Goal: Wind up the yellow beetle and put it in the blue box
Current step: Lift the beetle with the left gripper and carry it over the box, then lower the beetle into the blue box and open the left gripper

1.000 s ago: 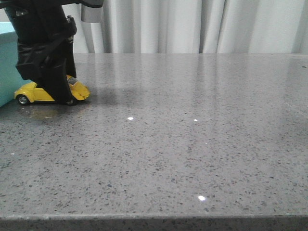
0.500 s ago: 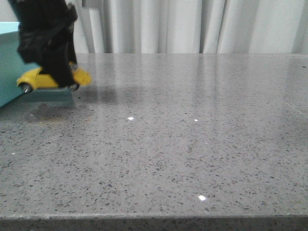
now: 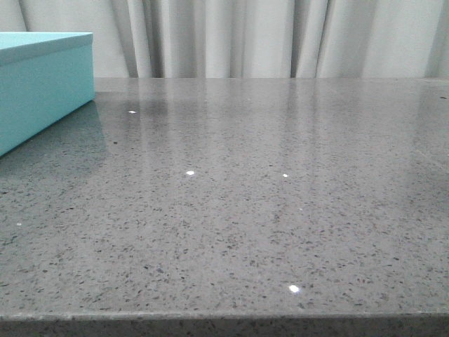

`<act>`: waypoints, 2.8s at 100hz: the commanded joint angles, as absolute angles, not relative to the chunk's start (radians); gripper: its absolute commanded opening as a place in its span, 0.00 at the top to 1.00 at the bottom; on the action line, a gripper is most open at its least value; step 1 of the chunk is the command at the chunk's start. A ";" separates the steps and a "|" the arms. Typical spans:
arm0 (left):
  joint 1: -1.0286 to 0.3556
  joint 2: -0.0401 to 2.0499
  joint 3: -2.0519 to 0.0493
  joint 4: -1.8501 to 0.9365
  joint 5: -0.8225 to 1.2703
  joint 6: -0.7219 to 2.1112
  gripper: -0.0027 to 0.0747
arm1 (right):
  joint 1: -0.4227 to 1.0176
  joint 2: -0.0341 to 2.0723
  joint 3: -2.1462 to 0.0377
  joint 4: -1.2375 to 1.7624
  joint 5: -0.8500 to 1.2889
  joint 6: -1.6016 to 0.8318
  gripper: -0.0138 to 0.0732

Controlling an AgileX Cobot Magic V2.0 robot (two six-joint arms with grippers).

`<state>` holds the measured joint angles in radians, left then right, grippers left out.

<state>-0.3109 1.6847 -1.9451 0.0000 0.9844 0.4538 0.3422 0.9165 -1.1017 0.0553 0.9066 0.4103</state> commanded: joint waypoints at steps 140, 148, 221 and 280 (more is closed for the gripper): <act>0.055 1.677 -1.479 0.007 0.929 0.092 0.41 | 0.341 0.900 -1.127 0.054 0.838 0.403 0.34; 0.055 1.664 -1.479 0.007 0.919 0.092 0.41 | 0.341 0.900 -1.127 0.054 0.838 0.403 0.34; 0.057 1.269 -1.435 -0.061 0.662 0.140 0.61 | 0.341 0.688 -0.997 -0.147 0.655 0.391 0.54; -0.040 0.758 -0.849 -0.184 0.377 0.216 0.99 | 0.341 0.434 -0.805 -0.256 0.520 0.391 0.92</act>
<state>-0.0207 0.8384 -0.9029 -0.1584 0.5040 0.2131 0.3422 0.4674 -0.8059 -0.1986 0.6348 0.4012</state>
